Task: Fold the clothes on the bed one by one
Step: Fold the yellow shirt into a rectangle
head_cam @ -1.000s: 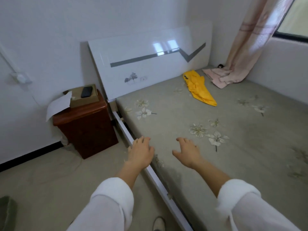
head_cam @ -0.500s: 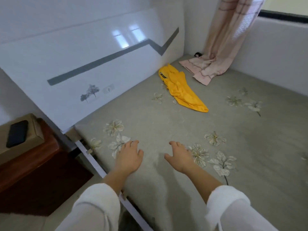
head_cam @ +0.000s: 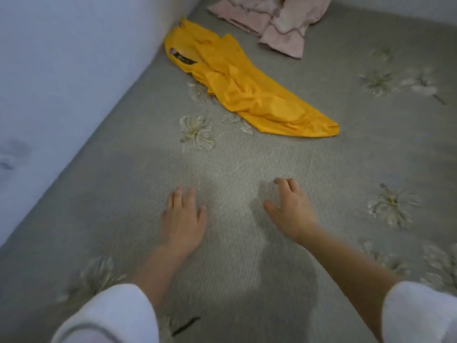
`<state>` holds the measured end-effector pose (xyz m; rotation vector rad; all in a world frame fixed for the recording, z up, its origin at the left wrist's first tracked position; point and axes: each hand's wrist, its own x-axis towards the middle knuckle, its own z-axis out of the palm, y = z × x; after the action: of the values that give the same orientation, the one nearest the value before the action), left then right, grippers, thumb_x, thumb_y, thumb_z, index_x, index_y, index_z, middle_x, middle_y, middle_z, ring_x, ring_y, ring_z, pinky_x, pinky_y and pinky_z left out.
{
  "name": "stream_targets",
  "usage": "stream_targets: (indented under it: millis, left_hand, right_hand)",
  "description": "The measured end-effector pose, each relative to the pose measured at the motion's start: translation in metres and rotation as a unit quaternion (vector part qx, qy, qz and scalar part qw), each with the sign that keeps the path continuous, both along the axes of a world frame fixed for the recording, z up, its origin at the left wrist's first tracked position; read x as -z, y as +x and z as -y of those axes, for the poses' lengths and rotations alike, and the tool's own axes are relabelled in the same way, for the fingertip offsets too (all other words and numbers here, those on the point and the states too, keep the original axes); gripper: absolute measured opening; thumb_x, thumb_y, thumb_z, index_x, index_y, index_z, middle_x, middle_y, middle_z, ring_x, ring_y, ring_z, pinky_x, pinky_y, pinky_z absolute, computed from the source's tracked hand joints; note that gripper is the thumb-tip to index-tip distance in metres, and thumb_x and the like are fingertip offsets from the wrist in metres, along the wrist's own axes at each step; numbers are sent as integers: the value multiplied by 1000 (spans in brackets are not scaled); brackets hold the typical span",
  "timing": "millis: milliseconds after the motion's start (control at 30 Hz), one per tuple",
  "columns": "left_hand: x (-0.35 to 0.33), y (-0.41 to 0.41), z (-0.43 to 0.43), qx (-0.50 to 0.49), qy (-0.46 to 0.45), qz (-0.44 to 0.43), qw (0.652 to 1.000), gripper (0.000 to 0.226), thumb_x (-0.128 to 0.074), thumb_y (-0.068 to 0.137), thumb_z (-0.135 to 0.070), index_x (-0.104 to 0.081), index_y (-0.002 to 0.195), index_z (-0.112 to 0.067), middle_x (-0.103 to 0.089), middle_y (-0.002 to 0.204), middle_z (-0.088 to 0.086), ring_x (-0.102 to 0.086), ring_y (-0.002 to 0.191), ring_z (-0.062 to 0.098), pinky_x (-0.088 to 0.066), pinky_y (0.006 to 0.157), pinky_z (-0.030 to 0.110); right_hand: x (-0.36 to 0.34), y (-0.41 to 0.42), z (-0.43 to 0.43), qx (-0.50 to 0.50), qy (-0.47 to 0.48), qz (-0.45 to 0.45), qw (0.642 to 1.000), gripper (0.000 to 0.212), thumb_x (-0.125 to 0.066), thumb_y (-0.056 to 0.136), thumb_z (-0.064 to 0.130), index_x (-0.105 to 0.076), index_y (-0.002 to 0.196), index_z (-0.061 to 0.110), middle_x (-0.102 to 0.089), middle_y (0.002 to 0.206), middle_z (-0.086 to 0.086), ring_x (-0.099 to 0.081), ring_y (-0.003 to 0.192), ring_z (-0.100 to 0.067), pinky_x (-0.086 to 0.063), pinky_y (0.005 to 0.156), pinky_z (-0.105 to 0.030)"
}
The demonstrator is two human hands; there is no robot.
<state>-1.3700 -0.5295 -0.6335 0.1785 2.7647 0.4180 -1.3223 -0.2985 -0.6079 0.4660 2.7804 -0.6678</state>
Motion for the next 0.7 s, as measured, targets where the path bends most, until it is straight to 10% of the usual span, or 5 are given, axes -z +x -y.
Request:
stream_targets:
  millis: [400, 567, 700]
  left_hand:
    - [80, -86, -19, 36, 45, -145, 988, 65, -20, 92, -50, -14, 152, -28, -4, 161, 6, 5, 148, 18, 6, 118, 34]
    - [80, -88, -20, 28, 68, -158, 985, 65, -23, 91, -50, -20, 152, -27, -9, 161, 7, 1, 148, 18, 6, 117, 32]
    - [82, -88, -20, 28, 59, -157, 985, 67, -21, 91, -52, -16, 152, -25, -6, 161, 7, 2, 148, 18, 6, 117, 33]
  right_hand:
    - [77, -180, -39, 164, -5, -106, 981, 65, -57, 89, 45, -29, 147, 32, -38, 139, -10, -42, 125, -32, -38, 99, -40]
    - [80, -213, -43, 277, -126, -164, 938, 27, -65, 88, 32, -71, 112, 20, -59, 101, 2, -58, 106, -22, -43, 81, -25]
    - [72, -162, -32, 75, 106, -194, 972, 16, -60, 90, 23, -73, 96, 15, -48, 125, -7, -39, 121, -31, -30, 97, -38]
